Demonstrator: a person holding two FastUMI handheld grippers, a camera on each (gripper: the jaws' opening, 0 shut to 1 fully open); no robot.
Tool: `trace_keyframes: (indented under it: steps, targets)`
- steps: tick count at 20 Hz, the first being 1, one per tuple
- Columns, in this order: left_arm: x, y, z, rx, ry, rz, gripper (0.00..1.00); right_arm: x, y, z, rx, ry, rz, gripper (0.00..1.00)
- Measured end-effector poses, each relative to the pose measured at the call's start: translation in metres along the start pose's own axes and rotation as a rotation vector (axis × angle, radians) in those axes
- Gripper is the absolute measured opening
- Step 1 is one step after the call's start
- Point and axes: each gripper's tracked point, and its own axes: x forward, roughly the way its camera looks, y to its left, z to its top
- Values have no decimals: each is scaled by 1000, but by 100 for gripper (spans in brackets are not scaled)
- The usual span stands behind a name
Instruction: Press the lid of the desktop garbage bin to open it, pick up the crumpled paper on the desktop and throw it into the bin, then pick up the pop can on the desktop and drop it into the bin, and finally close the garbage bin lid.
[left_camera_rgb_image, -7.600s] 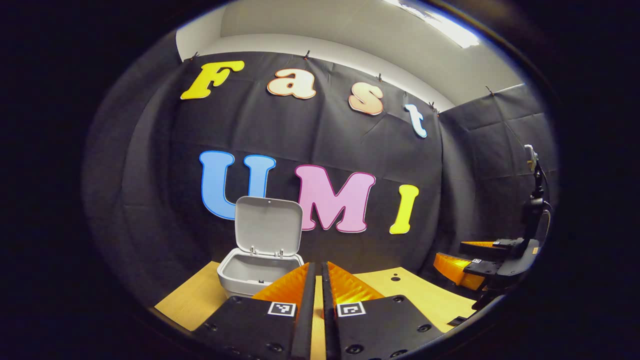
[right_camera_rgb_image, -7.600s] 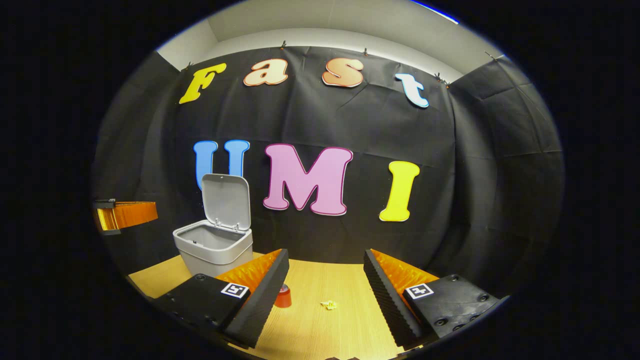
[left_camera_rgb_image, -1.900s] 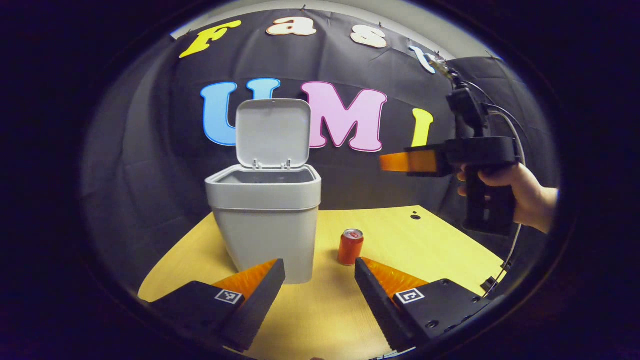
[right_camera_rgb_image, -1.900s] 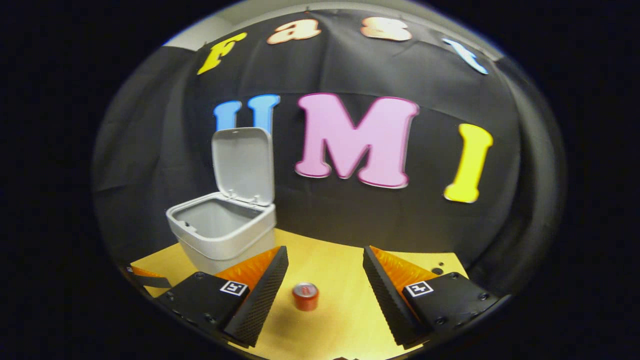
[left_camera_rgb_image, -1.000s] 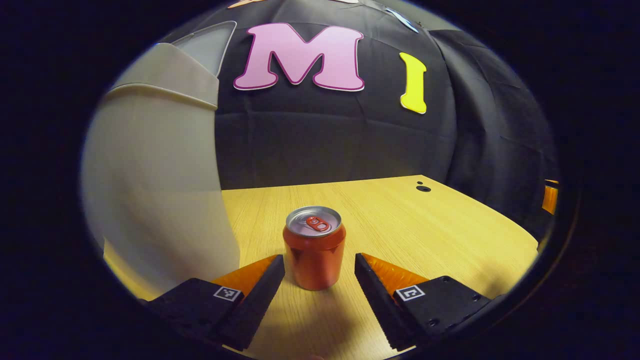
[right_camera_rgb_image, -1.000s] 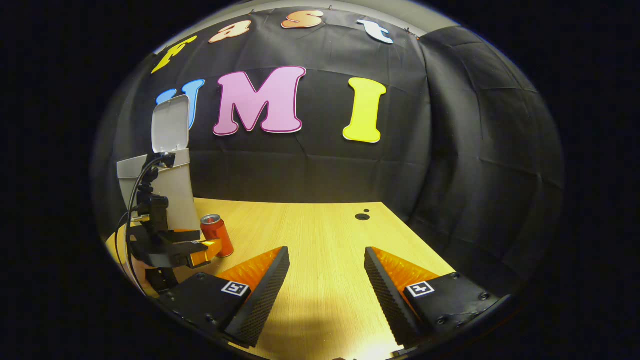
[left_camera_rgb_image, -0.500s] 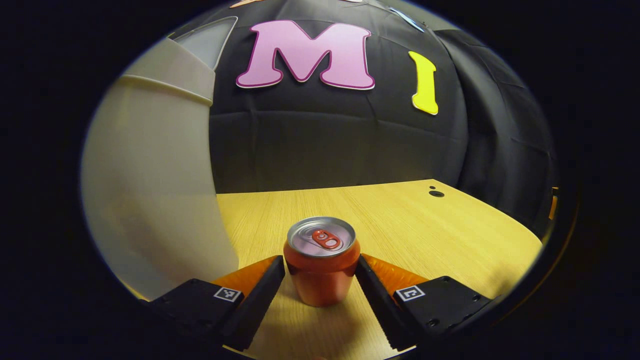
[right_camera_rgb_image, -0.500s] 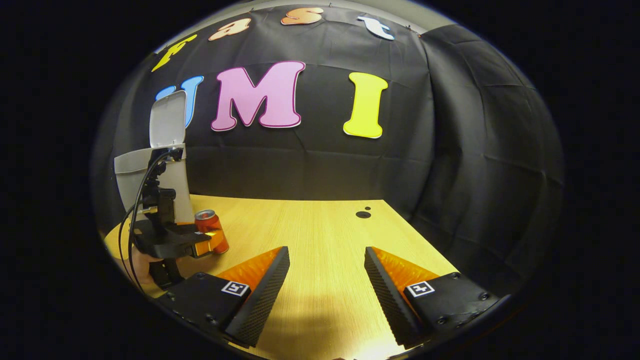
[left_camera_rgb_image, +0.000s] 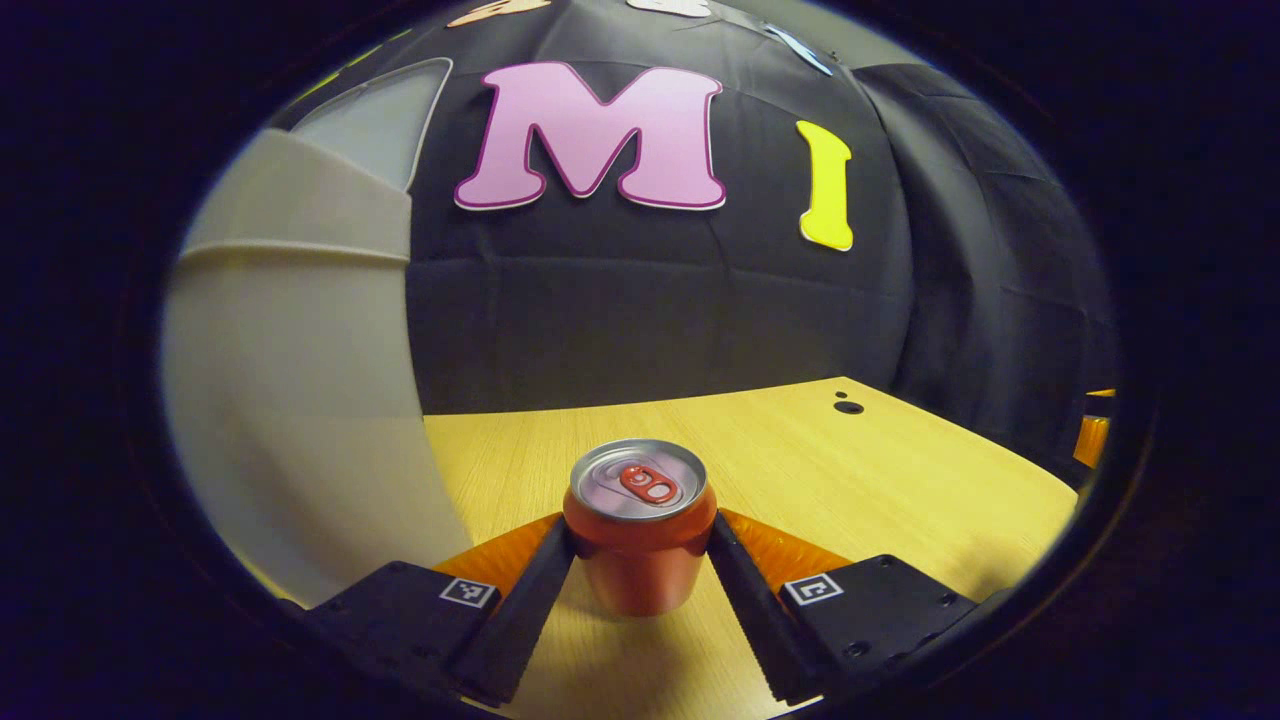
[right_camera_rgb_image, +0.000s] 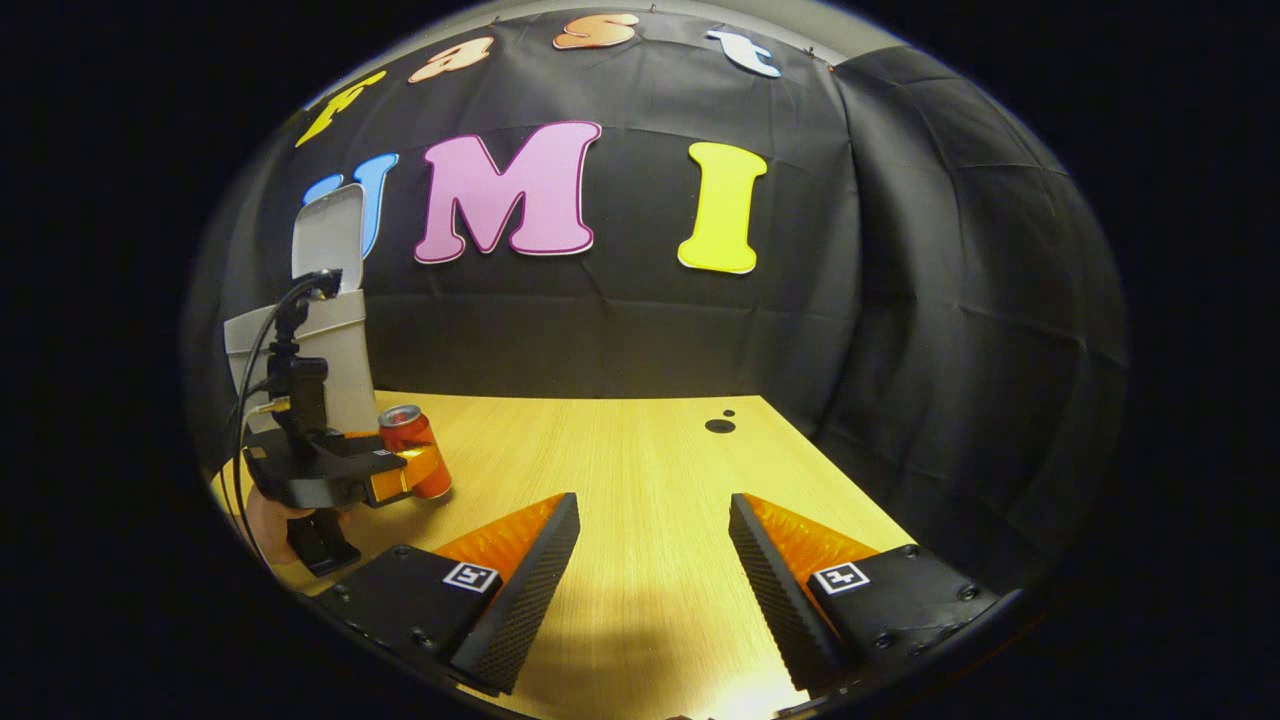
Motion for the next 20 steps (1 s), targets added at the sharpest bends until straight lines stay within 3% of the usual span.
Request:
trace_keyframes:
  steps: [6, 9, 14, 16, 18, 20]
  targets:
    - [-60, -37, 135, 46, -156, -78, 88, -13, -9, 65, -5, -51, -33, 97]
    - [-87, -29, 200, 52, -220, -92, 88, -23, -1, 96, 14, -78, -27, 97]
    - [-121, 34, 276, 11, -290, -6, 87, -41, 31, 135, -27, -99, 35, 98]
    - [-135, 80, 299, 38, -342, 74, 87, -52, 48, 153, -18, -109, 72, 98]
    - [-145, 129, 301, 89, -348, 144, 87, -62, 70, 174, -8, -133, 110, 98]
    - [-149, 171, 283, 76, -298, 200, 87, -72, 91, 190, -6, -153, 152, 97]
